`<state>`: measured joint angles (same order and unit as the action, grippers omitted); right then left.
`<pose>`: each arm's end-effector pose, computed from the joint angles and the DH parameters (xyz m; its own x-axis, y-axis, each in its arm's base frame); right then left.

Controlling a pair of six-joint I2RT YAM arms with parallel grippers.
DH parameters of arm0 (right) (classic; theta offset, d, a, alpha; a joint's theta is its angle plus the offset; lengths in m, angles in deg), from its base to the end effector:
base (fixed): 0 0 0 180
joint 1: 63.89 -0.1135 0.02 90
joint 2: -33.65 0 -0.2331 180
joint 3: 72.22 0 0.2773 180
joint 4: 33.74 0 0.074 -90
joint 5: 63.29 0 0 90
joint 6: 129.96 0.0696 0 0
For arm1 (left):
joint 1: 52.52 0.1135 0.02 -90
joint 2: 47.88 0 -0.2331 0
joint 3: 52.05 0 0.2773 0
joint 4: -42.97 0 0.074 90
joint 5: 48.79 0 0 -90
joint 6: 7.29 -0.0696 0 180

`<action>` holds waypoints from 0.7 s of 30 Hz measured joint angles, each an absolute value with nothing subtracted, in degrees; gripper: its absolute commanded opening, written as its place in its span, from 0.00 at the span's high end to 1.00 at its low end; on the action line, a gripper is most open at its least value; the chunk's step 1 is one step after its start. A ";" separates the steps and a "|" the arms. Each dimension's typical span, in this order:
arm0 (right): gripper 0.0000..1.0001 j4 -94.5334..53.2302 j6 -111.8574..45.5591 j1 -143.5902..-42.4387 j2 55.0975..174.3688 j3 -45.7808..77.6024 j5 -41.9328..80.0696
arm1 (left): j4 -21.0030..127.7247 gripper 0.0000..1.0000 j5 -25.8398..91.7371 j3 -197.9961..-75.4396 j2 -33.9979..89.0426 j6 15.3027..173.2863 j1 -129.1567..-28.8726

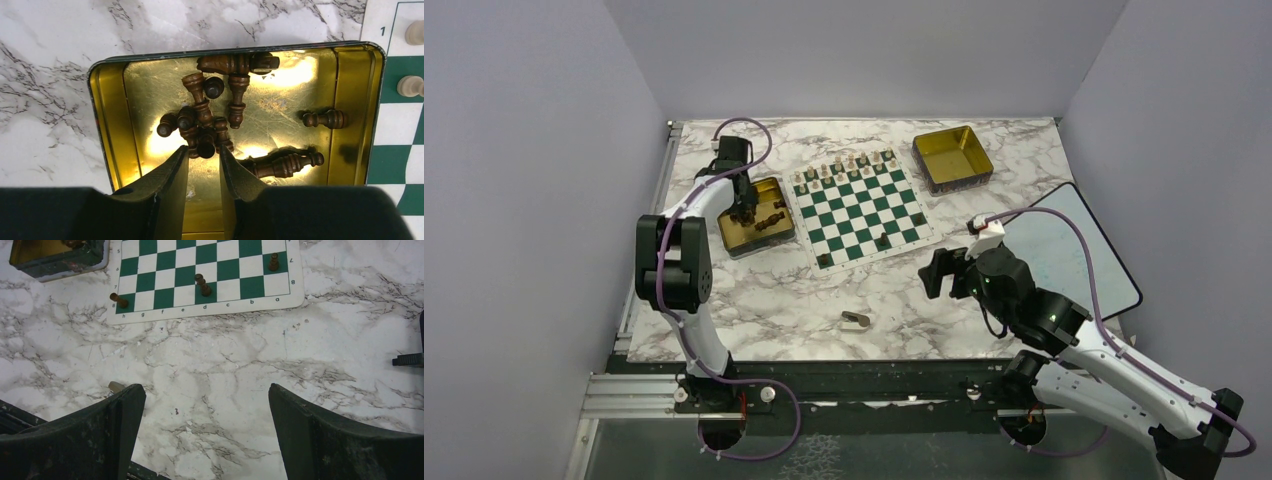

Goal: Set up the chess pieces on the board
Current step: Pick up the chess piece from the storage box.

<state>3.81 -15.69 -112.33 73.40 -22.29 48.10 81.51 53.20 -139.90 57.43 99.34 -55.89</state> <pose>0.1762 0.1605 0.2477 -0.4761 0.0399 -0.8785 -0.3139 0.9254 0.2122 0.4256 -0.0106 0.1373 -0.7763 -0.2347 -0.5851 -0.2929 0.9561 0.0050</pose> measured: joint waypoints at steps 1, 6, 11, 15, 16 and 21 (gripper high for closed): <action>0.02 3.83 -15.84 -112.33 73.40 -22.29 48.10 | 81.46 0.70 52.96 -139.90 57.85 99.27 -55.89; 0.02 3.83 -16.00 -112.33 73.40 -22.29 48.10 | 81.42 0.72 52.32 -139.90 59.14 99.07 -55.94; 0.02 3.83 -15.98 -112.33 73.38 -22.29 48.07 | 81.33 0.75 52.15 -140.21 59.84 98.88 -55.89; 0.02 3.83 -15.98 -112.33 73.31 -22.29 48.10 | 81.29 0.82 52.15 -140.82 60.25 98.64 -55.89; 0.02 3.86 -15.98 -112.33 73.27 -22.29 48.10 | 81.29 0.82 52.15 -140.88 60.30 98.53 -55.89; 0.02 3.86 -15.98 -112.33 73.18 -22.29 48.10 | 81.31 0.86 52.15 -140.95 60.34 98.20 -55.89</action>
<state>3.86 -15.98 -112.33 73.18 -22.29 48.10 81.31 52.15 -140.95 60.34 98.20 -55.89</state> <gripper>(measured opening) 0.985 0.171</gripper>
